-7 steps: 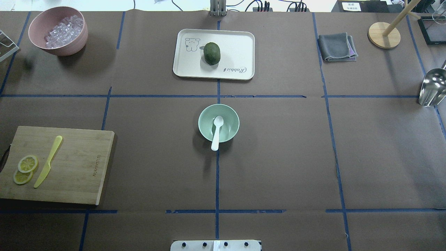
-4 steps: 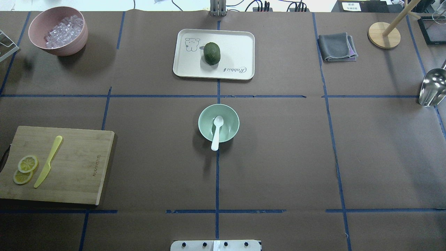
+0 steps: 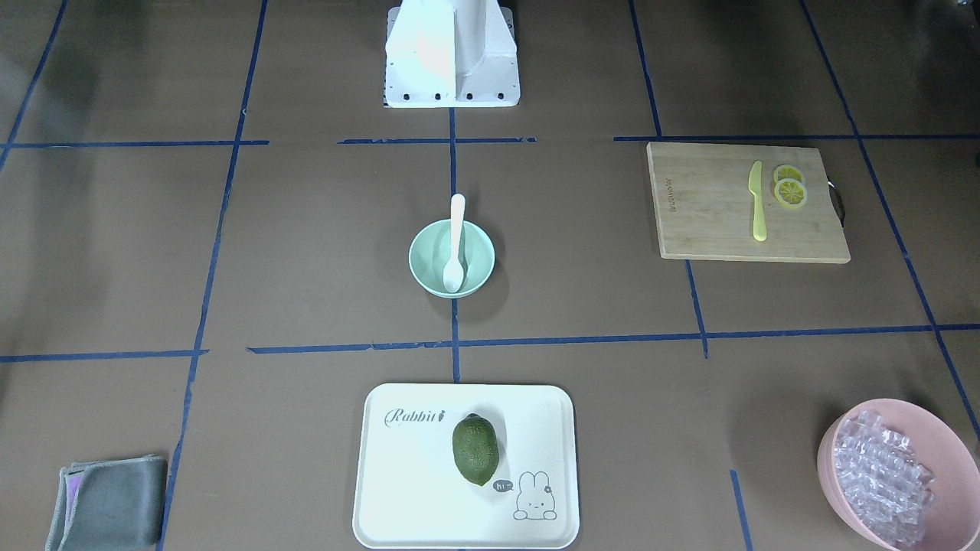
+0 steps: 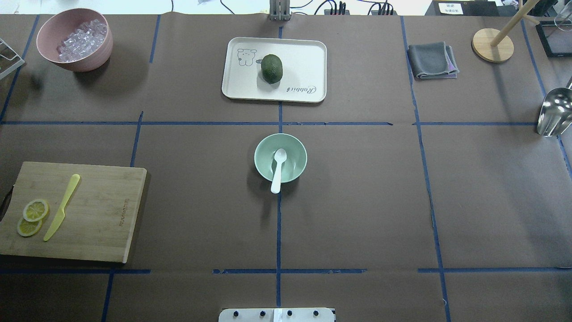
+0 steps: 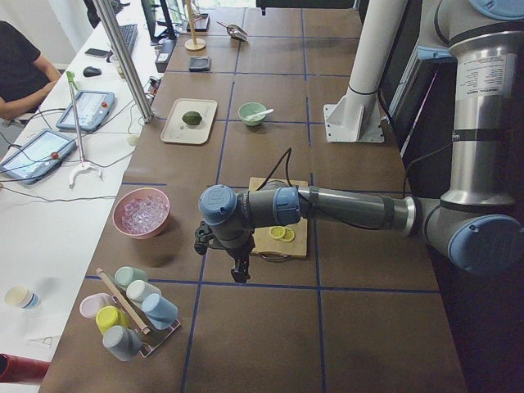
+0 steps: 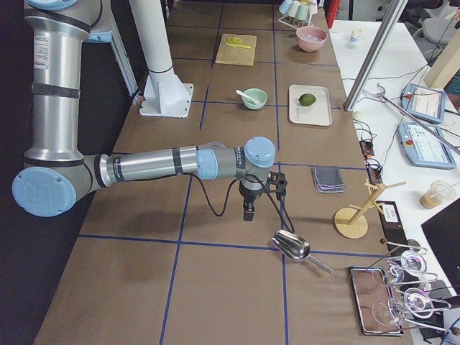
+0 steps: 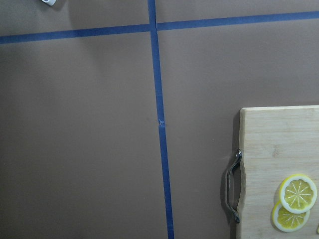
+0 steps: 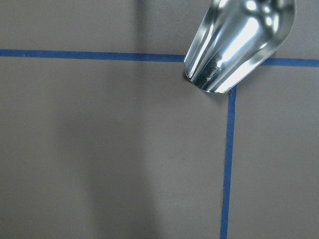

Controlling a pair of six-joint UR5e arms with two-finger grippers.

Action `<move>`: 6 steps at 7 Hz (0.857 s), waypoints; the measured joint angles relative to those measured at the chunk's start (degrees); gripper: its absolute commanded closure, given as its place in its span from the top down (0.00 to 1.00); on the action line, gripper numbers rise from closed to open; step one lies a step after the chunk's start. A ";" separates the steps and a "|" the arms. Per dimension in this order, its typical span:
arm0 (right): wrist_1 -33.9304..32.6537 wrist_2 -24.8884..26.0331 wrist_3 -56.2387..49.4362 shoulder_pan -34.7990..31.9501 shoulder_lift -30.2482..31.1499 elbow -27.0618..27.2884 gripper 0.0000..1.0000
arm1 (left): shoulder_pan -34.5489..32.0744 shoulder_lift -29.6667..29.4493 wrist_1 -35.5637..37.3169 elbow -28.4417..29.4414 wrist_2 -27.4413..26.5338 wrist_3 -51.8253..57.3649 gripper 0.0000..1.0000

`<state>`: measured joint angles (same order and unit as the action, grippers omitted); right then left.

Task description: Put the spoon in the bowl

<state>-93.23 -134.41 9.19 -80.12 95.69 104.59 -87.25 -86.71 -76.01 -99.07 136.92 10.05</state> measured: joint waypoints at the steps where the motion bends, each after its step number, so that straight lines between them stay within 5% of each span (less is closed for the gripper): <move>1: 0.04 0.01 -0.03 0.01 0.08 0.11 1.00 | 0.03 0.20 -1.50 0.10 0.06 -0.02 1.00; 6: 0.24 -0.55 0.67 0.02 0.35 0.22 1.00 | 0.09 0.01 -2.61 -0.31 -0.05 0.13 1.00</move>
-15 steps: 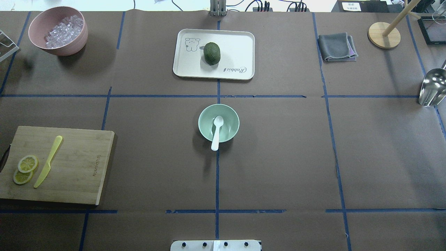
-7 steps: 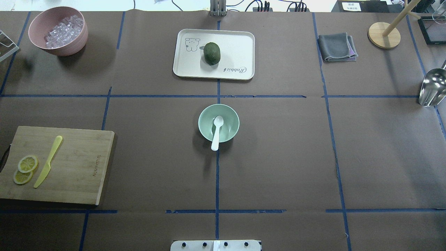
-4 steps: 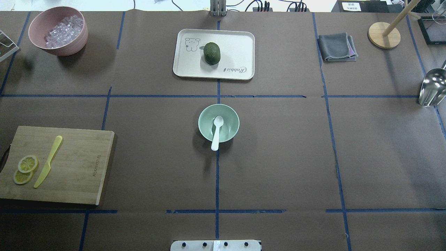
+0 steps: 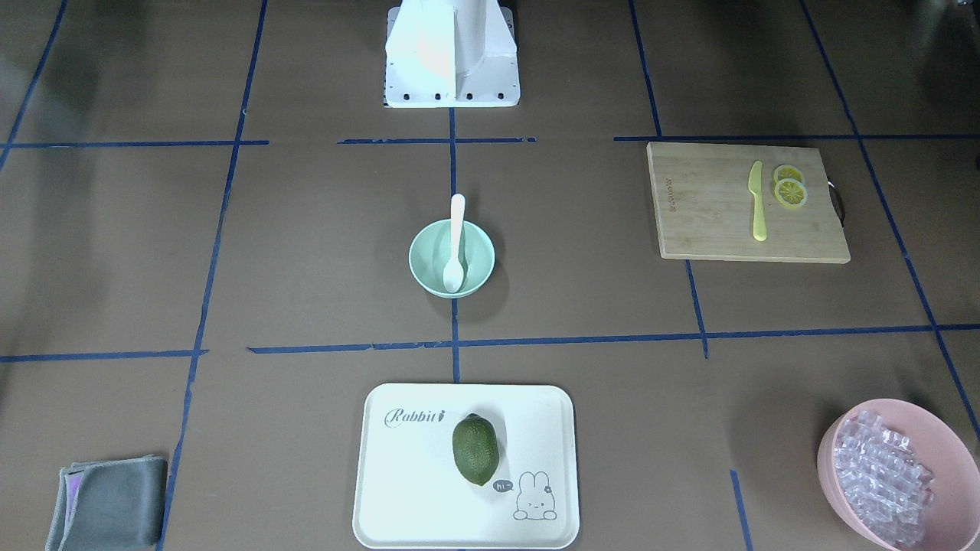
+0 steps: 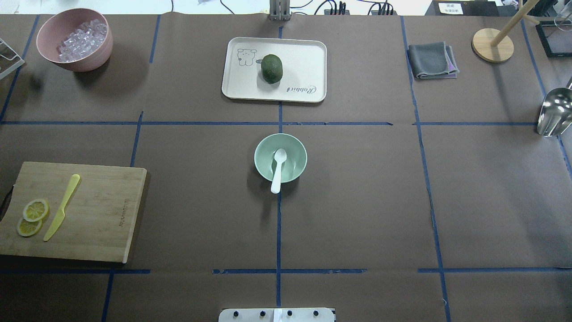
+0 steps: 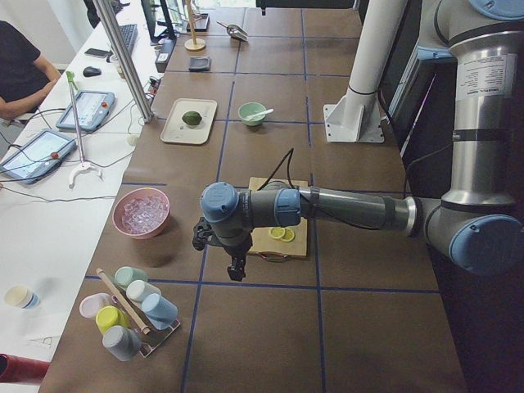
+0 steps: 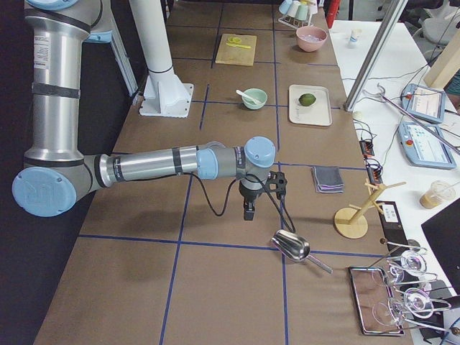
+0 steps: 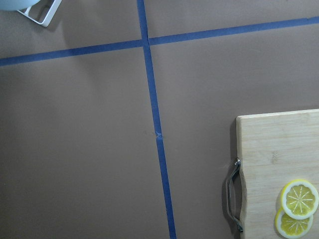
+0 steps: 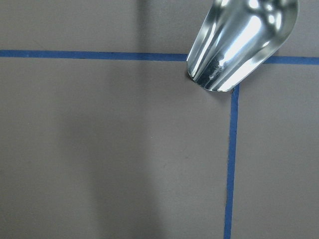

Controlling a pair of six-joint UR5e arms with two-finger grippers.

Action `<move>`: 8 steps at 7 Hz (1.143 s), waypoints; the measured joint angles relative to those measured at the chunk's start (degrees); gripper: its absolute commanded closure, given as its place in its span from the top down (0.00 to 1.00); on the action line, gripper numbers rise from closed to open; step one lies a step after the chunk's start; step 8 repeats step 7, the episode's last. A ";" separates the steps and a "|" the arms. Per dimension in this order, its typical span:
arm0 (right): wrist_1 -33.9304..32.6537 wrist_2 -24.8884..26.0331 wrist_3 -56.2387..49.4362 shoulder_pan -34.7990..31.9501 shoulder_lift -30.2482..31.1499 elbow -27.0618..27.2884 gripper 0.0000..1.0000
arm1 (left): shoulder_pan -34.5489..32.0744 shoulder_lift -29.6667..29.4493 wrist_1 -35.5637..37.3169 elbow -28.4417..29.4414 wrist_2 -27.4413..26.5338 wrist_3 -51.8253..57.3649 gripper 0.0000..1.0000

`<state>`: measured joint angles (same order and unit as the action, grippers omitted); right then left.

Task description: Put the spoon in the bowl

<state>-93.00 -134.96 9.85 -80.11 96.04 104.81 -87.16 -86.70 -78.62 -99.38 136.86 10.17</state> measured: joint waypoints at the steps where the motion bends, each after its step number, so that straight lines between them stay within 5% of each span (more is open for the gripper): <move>1: 0.04 0.09 0.01 0.01 -0.04 -0.13 1.00 | 0.03 -0.24 0.12 0.12 -0.04 -0.03 1.00; 8: -0.14 0.10 -5.69 -0.12 -0.47 -3.11 1.00 | 0.13 -0.88 0.32 0.58 -0.47 -0.07 1.00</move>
